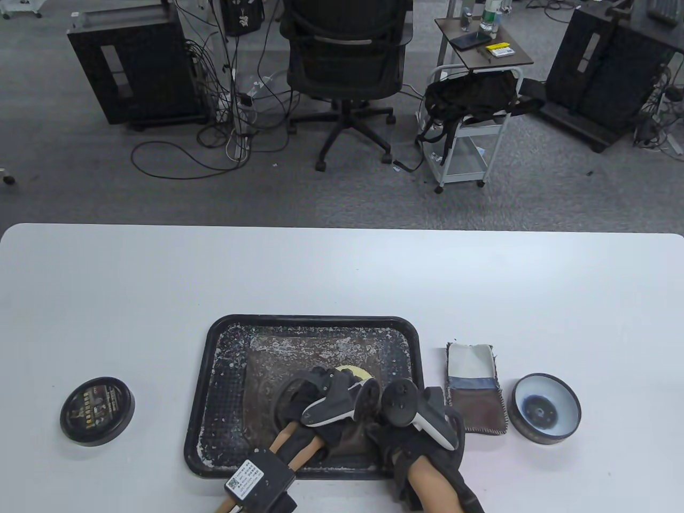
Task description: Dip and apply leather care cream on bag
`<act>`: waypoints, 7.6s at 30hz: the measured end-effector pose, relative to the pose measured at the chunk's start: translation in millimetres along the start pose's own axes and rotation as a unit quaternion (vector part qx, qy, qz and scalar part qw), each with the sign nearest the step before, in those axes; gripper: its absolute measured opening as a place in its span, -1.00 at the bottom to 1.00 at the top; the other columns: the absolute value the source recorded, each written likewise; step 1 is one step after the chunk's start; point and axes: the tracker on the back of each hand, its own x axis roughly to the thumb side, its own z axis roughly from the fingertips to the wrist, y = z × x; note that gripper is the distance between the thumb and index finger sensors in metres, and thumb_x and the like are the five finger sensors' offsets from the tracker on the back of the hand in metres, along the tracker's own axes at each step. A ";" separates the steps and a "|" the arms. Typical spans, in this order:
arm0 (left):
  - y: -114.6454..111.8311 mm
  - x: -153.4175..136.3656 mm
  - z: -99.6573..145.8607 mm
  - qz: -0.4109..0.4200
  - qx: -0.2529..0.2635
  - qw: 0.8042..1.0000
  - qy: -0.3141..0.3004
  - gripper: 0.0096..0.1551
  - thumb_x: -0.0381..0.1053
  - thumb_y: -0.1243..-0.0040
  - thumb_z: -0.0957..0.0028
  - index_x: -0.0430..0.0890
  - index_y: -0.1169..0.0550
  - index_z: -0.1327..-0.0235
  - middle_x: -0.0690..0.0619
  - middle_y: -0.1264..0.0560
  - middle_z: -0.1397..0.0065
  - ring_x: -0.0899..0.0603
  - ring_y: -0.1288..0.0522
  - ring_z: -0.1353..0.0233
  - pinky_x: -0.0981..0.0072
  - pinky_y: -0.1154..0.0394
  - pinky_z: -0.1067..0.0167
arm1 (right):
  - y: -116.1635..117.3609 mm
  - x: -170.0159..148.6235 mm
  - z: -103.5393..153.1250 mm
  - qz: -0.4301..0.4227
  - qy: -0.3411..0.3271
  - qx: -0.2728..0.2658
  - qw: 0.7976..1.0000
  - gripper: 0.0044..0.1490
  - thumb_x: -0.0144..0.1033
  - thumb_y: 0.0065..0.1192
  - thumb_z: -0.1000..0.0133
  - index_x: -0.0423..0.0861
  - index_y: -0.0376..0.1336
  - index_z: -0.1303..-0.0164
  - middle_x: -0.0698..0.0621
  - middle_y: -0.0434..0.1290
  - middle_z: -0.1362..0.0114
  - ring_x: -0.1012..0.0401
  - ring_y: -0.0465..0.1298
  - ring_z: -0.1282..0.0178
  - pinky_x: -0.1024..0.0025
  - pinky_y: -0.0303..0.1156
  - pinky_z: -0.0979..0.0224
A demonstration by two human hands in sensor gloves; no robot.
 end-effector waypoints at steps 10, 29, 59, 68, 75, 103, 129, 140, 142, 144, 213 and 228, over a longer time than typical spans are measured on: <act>-2.9 -14.6 -0.2 0.035 -0.023 0.999 -0.029 -0.40 0.07 -0.29 0.25 0.32 -0.48 -0.15 0.31 -0.46 -0.42 0.06 -0.47 -0.47 0.06 -0.39 -0.44 | 1.4 6.8 -1.3 0.044 0.011 -0.021 0.999 -0.44 -0.05 0.35 0.06 -0.13 0.45 -0.03 -0.11 0.38 -0.42 -0.12 0.35 -0.43 -0.25 0.08 -0.51; -12.2 -52.8 47.3 -0.050 -0.054 0.997 -0.011 -0.40 0.04 -0.30 0.26 0.36 -0.47 -0.12 0.35 -0.44 -0.41 0.09 -0.47 -0.48 0.02 -0.38 -0.45 | 3.0 17.8 -8.2 0.102 0.029 -0.028 0.994 -0.48 -0.05 0.43 0.12 -0.07 0.44 0.04 -0.06 0.42 -0.36 -0.08 0.41 -0.39 -0.25 0.17 -0.49; -7.0 -125.8 103.1 -0.069 -0.158 0.980 0.097 -0.42 0.03 -0.33 0.27 0.30 -0.53 -0.10 0.27 -0.53 -0.37 0.04 -0.55 -0.42 0.06 -0.40 -0.44 | 7.2 23.1 -6.3 0.111 0.011 -0.037 0.993 -0.44 -0.08 0.41 0.12 -0.07 0.41 -0.04 -0.07 0.39 -0.39 -0.12 0.40 -0.39 -0.24 0.18 -0.49; -9.9 -108.0 101.6 -0.094 -0.079 0.991 0.043 -0.42 0.05 -0.30 0.28 0.22 -0.54 -0.12 0.19 -0.56 -0.34 0.00 -0.60 -0.36 0.10 -0.45 -0.40 | 8.7 21.5 -6.1 0.098 -0.002 -0.021 0.995 -0.38 -0.12 0.37 0.08 -0.09 0.34 -0.16 -0.12 0.33 -0.44 -0.16 0.34 -0.42 -0.28 0.10 -0.50; -14.7 -80.7 92.7 -0.050 -0.004 0.999 -0.017 -0.40 0.07 -0.29 0.26 0.25 -0.49 -0.16 0.22 -0.50 -0.38 0.01 -0.54 -0.41 0.10 -0.44 -0.40 | 8.7 19.2 -5.9 0.087 -0.014 -0.018 0.996 -0.38 -0.15 0.35 0.07 -0.11 0.35 -0.18 -0.16 0.32 -0.44 -0.19 0.32 -0.41 -0.30 0.08 -0.50; -12.2 5.6 61.8 0.025 0.042 0.998 -0.047 -0.43 0.07 -0.29 0.27 0.33 -0.52 -0.09 0.30 -0.48 -0.37 0.05 -0.48 -0.43 0.18 -0.39 -0.43 | 1.4 6.9 -5.2 0.035 -0.050 0.011 0.998 -0.45 -0.44 0.25 0.05 -0.17 0.41 -0.17 -0.20 0.33 -0.47 -0.20 0.31 -0.45 -0.28 0.05 -0.51; -22.1 -31.0 97.9 -0.050 0.013 0.991 -0.125 -0.44 0.02 -0.30 0.29 0.42 -0.52 -0.02 0.42 -0.47 -0.37 0.13 -0.45 -0.47 0.10 -0.38 -0.45 | 5.0 17.9 -0.9 0.084 -0.028 0.021 0.996 -0.41 -0.51 0.21 0.06 -0.11 0.36 -0.23 -0.17 0.28 -0.51 -0.19 0.29 -0.49 -0.24 0.09 -0.52; -23.3 -78.3 114.0 -0.024 -0.044 0.994 -0.102 -0.45 -0.01 -0.32 0.30 0.43 -0.55 0.02 0.45 -0.47 -0.36 0.15 -0.43 -0.48 0.08 -0.36 -0.47 | 5.3 21.2 0.8 0.099 -0.015 0.004 0.995 -0.43 -0.53 0.21 0.07 -0.09 0.38 -0.19 -0.15 0.31 -0.49 -0.17 0.32 -0.47 -0.24 0.13 -0.51; -22.7 -87.2 116.9 -0.023 -0.058 0.994 -0.094 -0.46 -0.02 -0.33 0.31 0.44 -0.56 0.04 0.47 -0.48 -0.35 0.17 -0.43 -0.47 0.07 -0.35 -0.47 | 5.3 21.6 0.8 0.101 -0.015 0.002 0.995 -0.44 -0.54 0.21 0.07 -0.08 0.38 -0.18 -0.15 0.31 -0.49 -0.17 0.33 -0.47 -0.24 0.14 -0.50; -22.6 -97.8 120.6 -0.019 -0.064 0.994 -0.090 -0.47 -0.02 -0.33 0.31 0.44 -0.57 0.06 0.49 -0.49 -0.34 0.18 -0.43 -0.47 0.07 -0.35 -0.47 | 4.8 21.6 0.4 0.100 -0.014 0.002 0.995 -0.44 -0.54 0.21 0.07 -0.08 0.39 -0.17 -0.15 0.32 -0.48 -0.17 0.33 -0.47 -0.24 0.15 -0.50; -24.7 -262.4 144.4 0.075 0.071 0.939 0.327 -0.42 -0.04 -0.31 0.19 0.28 -0.52 -0.17 0.25 -0.50 -0.43 -0.02 -0.48 -0.49 -0.02 -0.36 -0.46 | 4.1 12.9 -2.0 0.043 -0.017 0.050 0.998 -0.38 -0.48 0.20 0.05 -0.14 0.32 -0.28 -0.19 0.21 -0.54 -0.21 0.21 -0.52 -0.25 -0.01 -0.52; -45.5 -278.7 129.1 0.053 0.040 0.919 0.390 -0.40 -0.01 -0.31 0.17 0.29 -0.48 -0.21 0.25 -0.47 -0.46 0.00 -0.46 -0.51 0.00 -0.37 -0.46 | 4.1 13.1 -1.7 0.042 -0.016 0.050 0.998 -0.38 -0.48 0.21 0.05 -0.14 0.32 -0.29 -0.19 0.21 -0.54 -0.21 0.20 -0.52 -0.26 -0.01 -0.52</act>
